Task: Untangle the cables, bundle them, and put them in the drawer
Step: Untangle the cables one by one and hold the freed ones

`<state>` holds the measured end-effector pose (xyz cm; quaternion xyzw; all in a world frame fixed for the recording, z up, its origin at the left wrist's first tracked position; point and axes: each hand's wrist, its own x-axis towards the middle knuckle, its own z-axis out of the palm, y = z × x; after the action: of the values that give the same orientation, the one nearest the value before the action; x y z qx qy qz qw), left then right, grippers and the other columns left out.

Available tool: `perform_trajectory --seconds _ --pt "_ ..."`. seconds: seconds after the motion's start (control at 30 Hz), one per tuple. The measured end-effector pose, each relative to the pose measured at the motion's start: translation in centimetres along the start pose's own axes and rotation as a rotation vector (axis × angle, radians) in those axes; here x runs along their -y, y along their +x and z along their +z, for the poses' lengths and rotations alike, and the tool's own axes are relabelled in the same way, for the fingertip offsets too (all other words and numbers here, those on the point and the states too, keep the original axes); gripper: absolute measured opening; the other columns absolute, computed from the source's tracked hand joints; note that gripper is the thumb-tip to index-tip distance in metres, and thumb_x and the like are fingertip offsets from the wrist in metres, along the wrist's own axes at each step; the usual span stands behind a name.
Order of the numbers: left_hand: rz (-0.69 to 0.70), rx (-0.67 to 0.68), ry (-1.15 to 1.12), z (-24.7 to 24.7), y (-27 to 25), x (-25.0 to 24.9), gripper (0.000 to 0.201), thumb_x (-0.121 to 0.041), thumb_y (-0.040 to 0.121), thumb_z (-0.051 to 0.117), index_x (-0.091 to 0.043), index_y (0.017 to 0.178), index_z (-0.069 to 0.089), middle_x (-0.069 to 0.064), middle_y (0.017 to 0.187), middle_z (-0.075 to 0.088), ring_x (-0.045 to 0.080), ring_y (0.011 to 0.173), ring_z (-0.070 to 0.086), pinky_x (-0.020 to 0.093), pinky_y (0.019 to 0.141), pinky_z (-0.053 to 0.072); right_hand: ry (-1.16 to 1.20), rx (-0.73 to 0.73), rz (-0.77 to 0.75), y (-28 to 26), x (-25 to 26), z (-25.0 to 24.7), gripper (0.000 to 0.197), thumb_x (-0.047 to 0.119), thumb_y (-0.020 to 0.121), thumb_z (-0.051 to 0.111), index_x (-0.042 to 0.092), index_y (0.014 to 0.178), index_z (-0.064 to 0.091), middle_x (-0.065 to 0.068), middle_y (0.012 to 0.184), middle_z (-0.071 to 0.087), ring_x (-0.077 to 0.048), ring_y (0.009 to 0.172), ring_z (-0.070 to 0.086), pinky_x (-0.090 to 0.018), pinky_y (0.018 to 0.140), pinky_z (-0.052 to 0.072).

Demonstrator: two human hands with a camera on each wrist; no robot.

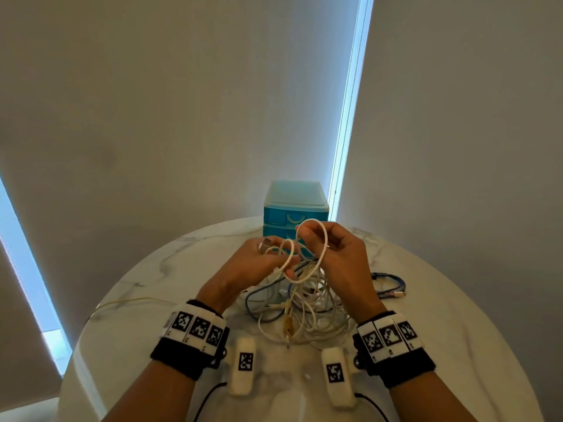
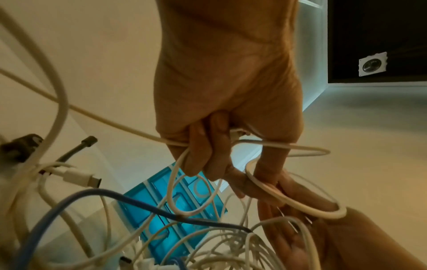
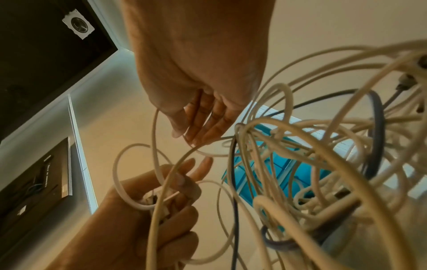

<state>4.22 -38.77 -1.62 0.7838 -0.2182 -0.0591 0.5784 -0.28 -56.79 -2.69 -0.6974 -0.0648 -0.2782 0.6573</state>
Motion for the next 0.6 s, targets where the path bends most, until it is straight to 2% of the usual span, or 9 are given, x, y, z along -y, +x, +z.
perform_trajectory --seconds 0.07,0.13,0.2,0.27,0.33,0.4,0.47,0.53,0.6 --pt "0.031 -0.002 0.023 0.5 0.1 0.1 0.014 -0.039 0.098 0.075 -0.027 0.103 0.08 -0.014 0.08 0.079 -0.004 0.071 0.071 0.009 0.06 0.049 -0.014 0.023 -0.01 -0.1 0.2 0.1 0.021 0.029 0.098 0.077 0.022 0.118 0.079 0.006 0.115 0.08 -0.011 0.111 0.075 -0.023 0.087 0.063" --pt "0.059 -0.048 0.014 0.4 0.2 0.2 0.022 -0.045 0.098 0.074 -0.025 0.104 0.081 -0.01 0.088 0.081 0.0 0.081 0.074 0.014 0.07 0.051 0.005 0.055 -0.008 -0.1 0.2 0.1 0.021 0.025 0.099 0.075 0.021 0.12 0.079 0.006 0.119 0.079 -0.01 0.114 0.074 -0.024 0.088 0.063" --pt "0.095 -0.094 0.026 0.2 0.1 0.4 0.026 -0.044 0.099 0.072 -0.021 0.104 0.082 -0.004 0.087 0.082 0.007 0.083 0.076 0.02 0.075 0.053 -0.011 0.081 -0.001 0.1 -0.3 -0.1 0.023 0.019 0.1 0.076 0.025 0.122 0.077 0.006 0.124 0.077 -0.011 0.117 0.073 -0.027 0.09 0.064" --pt "0.148 -0.205 0.056 -0.4 0.2 0.7 0.029 -0.043 0.101 0.07 -0.018 0.095 0.084 0.0 0.08 0.08 0.014 0.08 0.076 0.029 0.078 0.056 -0.146 0.106 0.013 0.3 -1.0 -0.3 0.027 0.017 0.097 0.079 0.027 0.122 0.072 0.007 0.121 0.077 -0.01 0.111 0.074 -0.032 0.089 0.065" --pt "0.182 -0.346 -0.024 -1.1 0.2 0.8 0.03 -0.043 0.101 0.071 -0.017 0.089 0.083 0.001 0.075 0.08 0.017 0.08 0.076 0.031 0.078 0.055 -0.39 0.14 0.017 0.3 -1.5 -0.7 0.026 0.016 0.096 0.079 0.026 0.117 0.069 0.008 0.116 0.075 -0.005 0.104 0.073 -0.029 0.091 0.064" --pt "0.222 -0.485 -0.161 -1.6 0.3 0.7 0.027 -0.038 0.101 0.072 -0.015 0.091 0.082 0.004 0.076 0.079 0.011 0.077 0.074 0.025 0.077 0.052 -0.564 0.146 -0.02 0.5 -2.0 -1.1 0.02 0.012 0.093 0.078 0.025 0.108 0.073 0.007 0.116 0.071 -0.001 0.103 0.067 -0.018 0.087 0.058" --pt "0.285 -0.61 -0.311 -1.6 0.3 0.4 0.023 -0.028 0.102 0.072 -0.009 0.092 0.08 0.007 0.08 0.079 0.003 0.077 0.071 0.014 0.077 0.052 -0.649 0.099 -0.047 0.8 -2.3 -1.6 0.019 0.008 0.094 0.075 0.025 0.104 0.078 0.005 0.118 0.068 -0.004 0.105 0.063 -0.01 0.082 0.048" --pt "0.334 -0.679 -0.409 -1.5 0.3 0.1 0.023 -0.023 0.103 0.07 -0.004 0.093 0.079 -0.001 0.079 0.079 -0.003 0.079 0.072 0.009 0.078 0.051 -0.753 0.039 -0.044 1.1 -2.3 -1.9 0.028 0.002 0.096 0.068 0.022 0.113 0.079 0.001 0.128 0.067 -0.014 0.118 0.06 -0.016 0.089 0.045" --pt "0.332 -0.692 -0.455 -1.3 0.3 0.1 0.025 -0.028 0.104 0.069 -0.008 0.095 0.08 -0.007 0.074 0.077 -0.004 0.073 0.069 0.015 0.072 0.051 -0.901 0.016 -0.003 1.2 -1.9 -2.5 0.038 -0.001 0.097 0.066 0.018 0.13 0.074 -0.003 0.142 0.063 -0.022 0.134 0.05 -0.023 0.098 0.042"
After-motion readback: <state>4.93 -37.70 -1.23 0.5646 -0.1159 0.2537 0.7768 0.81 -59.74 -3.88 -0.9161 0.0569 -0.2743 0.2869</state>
